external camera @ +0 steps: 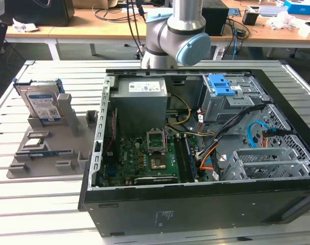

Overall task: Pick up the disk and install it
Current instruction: 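Pick up the disk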

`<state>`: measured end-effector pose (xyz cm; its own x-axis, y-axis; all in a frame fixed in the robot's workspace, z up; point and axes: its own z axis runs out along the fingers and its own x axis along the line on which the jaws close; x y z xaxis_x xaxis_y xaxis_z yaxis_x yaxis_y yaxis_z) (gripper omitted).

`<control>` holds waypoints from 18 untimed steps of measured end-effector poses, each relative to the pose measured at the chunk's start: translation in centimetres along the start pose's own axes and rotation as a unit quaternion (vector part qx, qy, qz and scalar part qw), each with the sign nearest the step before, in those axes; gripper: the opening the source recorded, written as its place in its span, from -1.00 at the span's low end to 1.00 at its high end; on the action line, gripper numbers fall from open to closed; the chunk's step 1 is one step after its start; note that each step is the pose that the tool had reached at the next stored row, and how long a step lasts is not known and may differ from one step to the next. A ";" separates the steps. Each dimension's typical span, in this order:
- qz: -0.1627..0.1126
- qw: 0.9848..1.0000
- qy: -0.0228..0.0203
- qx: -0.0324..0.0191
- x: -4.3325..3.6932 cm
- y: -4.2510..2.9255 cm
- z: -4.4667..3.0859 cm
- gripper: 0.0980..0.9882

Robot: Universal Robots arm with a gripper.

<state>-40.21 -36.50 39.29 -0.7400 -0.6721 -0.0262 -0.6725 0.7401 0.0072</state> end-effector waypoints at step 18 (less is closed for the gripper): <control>-0.190 0.982 0.001 -0.005 0.00 0.00 0.00 -0.98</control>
<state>-40.21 -36.50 39.29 -0.4362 -0.8995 -0.0261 -0.8998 0.4362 0.0071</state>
